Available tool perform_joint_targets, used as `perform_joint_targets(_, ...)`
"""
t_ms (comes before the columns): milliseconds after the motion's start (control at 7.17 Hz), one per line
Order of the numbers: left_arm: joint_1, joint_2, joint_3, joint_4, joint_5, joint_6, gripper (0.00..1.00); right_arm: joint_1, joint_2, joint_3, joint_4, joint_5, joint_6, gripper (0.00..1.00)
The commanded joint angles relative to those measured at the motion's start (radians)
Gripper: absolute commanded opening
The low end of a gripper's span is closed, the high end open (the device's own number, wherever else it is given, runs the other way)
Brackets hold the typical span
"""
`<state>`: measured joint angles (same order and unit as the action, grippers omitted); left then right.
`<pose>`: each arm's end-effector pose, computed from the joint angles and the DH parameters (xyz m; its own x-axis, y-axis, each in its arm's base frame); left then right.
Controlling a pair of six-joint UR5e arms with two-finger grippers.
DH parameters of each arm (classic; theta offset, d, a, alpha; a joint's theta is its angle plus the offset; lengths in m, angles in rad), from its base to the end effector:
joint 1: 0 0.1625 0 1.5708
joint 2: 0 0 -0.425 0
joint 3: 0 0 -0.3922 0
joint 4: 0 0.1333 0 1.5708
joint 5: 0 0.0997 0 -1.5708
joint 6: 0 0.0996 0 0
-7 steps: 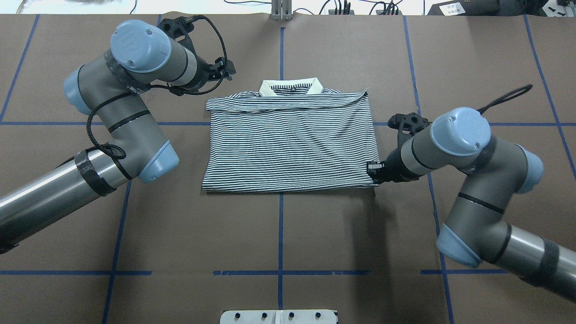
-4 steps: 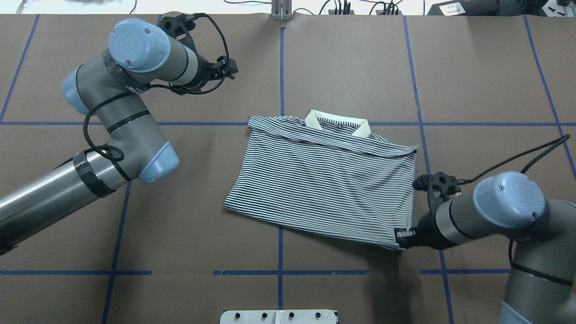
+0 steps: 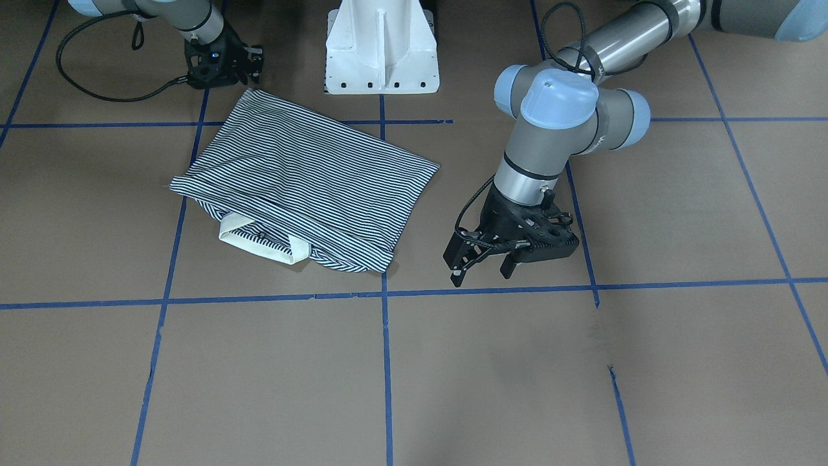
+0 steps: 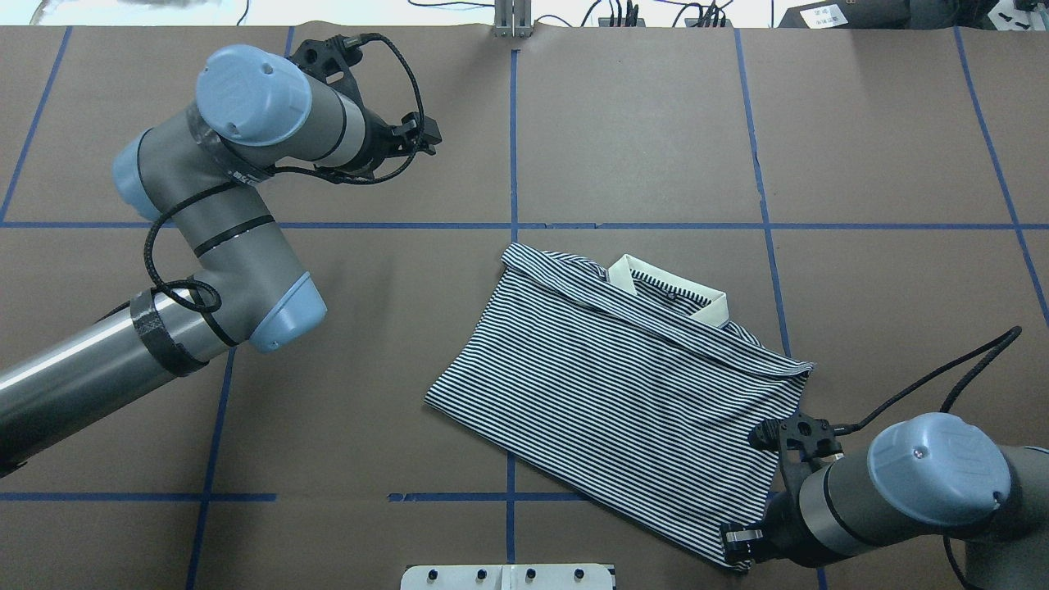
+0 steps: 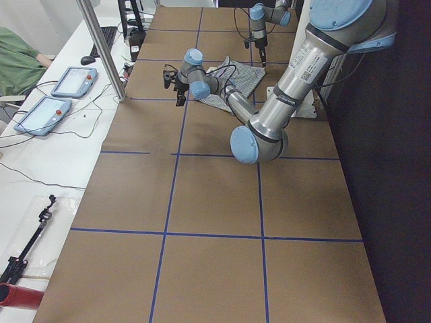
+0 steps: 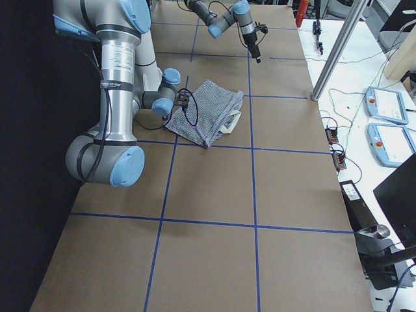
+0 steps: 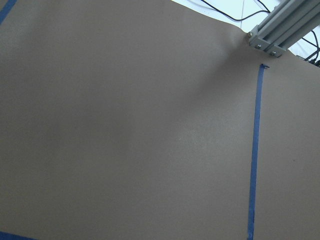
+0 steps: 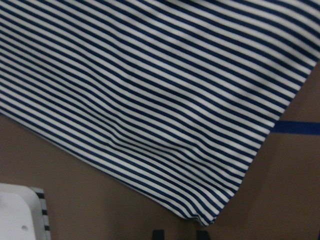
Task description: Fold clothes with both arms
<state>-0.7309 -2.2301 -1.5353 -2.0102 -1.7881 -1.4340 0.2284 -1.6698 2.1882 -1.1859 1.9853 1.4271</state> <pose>0.4556 -0.5586 0.2295 0.4283 -0.2051 -0.8800 0.4574 0.8891 0.0154 -0.3997 -0.1886 0.3692 0.5823 0.0008 0.8130 0.1861 0.9733 -0.1343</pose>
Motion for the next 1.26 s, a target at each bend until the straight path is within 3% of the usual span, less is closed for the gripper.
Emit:
perform_joint_targets(0, 0.101, 0.058, -0.151, 0.141, -0.001, -0.102, 1.00, 0.121, 0.028, 0.041, 0.003, -0.002, 0.003, 1.00)
perform_joint_targets(140, 0.182, 0.064, -0.219, 0.262, 0.001, -0.205, 1.00, 0.193, 0.060, 0.038, 0.003, 0.000, 0.003, 1.00)
perform_joint_targets(419, 0.340, 0.069, -0.220, 0.300, 0.034, -0.450, 1.00, 0.302, 0.114, 0.036, 0.008, 0.009, -0.001, 1.00)
perform_joint_targets(558, 0.372, 0.066, -0.197, 0.300, 0.097, -0.488, 1.00, 0.316, 0.125, 0.035, 0.008, 0.006, -0.001, 1.00)
perform_joint_targets(1116, 0.375, 0.087, -0.207, 0.344, 0.102, -0.506, 0.96, 0.316, 0.128, 0.035, 0.008, 0.007, 0.001, 1.00)
